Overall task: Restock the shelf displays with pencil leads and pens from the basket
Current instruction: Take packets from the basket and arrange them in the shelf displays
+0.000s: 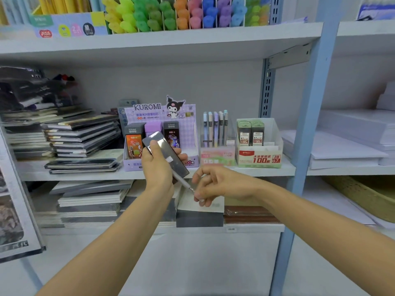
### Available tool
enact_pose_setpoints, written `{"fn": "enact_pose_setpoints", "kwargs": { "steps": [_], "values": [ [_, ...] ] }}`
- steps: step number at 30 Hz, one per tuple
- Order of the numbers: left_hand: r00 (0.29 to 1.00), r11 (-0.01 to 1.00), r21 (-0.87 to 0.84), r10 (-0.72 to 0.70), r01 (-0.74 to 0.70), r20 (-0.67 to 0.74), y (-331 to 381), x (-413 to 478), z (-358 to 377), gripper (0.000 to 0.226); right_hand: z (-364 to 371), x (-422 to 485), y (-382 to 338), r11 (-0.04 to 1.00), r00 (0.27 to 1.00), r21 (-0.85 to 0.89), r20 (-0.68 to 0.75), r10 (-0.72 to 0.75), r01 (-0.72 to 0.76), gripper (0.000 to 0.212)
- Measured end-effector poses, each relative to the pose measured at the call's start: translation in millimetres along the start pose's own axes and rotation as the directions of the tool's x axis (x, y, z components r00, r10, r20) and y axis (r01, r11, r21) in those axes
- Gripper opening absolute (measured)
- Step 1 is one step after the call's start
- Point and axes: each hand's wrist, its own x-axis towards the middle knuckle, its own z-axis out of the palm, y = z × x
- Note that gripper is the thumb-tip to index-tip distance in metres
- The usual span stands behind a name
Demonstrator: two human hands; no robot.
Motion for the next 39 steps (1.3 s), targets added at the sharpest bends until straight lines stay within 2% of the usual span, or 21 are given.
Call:
{"fn": "enact_pose_setpoints", "kwargs": {
  "steps": [2,4,8,11,15,17,19,21,25,28,31,36,39],
  "values": [
    [1.0,0.999,0.034,0.003,-0.003,0.016,2,1,-2,0.027,-8,-1,-1,0.999,0.997,-0.05,-0.074,-0.022,0.018,0.015],
    [0.998,0.997,0.076,-0.009,0.004,0.066,3,1,-6,0.027,-20,-2,-4,0.997,0.976,-0.041,-0.209,-0.066,0.058,0.015],
    [0.977,0.98,0.197,-0.078,0.038,0.199,1,-8,-8,0.037,-47,-3,-17,0.954,0.864,0.164,-0.483,-0.144,0.251,0.018],
    [0.945,0.975,0.222,-0.094,0.024,0.312,-2,-17,-1,0.031,-56,1,-26,0.914,0.807,0.205,-0.561,-0.184,0.351,0.018],
    [0.919,0.97,0.21,-0.192,0.124,0.344,1,-11,5,0.029,-77,2,-47,0.902,0.738,0.104,-0.618,-0.271,0.419,0.024],
    [0.906,0.967,0.19,-0.229,0.17,0.357,2,-5,4,0.021,-96,0,-60,0.899,0.65,-0.041,-0.676,-0.346,0.435,0.021],
    [0.899,0.967,0.216,-0.213,0.138,0.381,2,0,2,0.012,-115,-1,-70,0.885,0.562,-0.201,-0.708,-0.427,0.419,0.02],
    [0.892,0.967,0.231,-0.2,0.111,0.406,1,4,0,0.011,-131,0,-74,0.873,0.512,-0.31,-0.715,-0.475,0.377,0.021],
    [0.879,0.969,0.221,-0.196,0.107,0.434,-3,8,-1,0.017,-147,13,-68,0.856,0.538,-0.466,-0.673,-0.508,0.224,0.021],
    [0.875,0.974,0.204,-0.185,0.102,0.448,-6,11,0,0.019,-148,28,-57,0.851,0.565,-0.507,-0.665,-0.488,0.138,0.02],
    [0.882,0.975,0.205,-0.172,0.089,0.439,-10,15,-1,0.02,-146,41,-46,0.847,0.597,-0.521,-0.646,-0.475,0.11,0.02],
    [0.881,0.979,0.176,-0.174,0.105,0.44,-14,20,-3,0.017,-150,51,-39,0.827,0.712,-0.56,-0.56,-0.423,0.051,0.019],
    [0.878,0.98,0.17,-0.169,0.102,0.447,-17,22,-3,0.017,-156,51,-40,0.831,0.735,-0.554,-0.546,-0.403,0.044,0.018]
  ]
}}
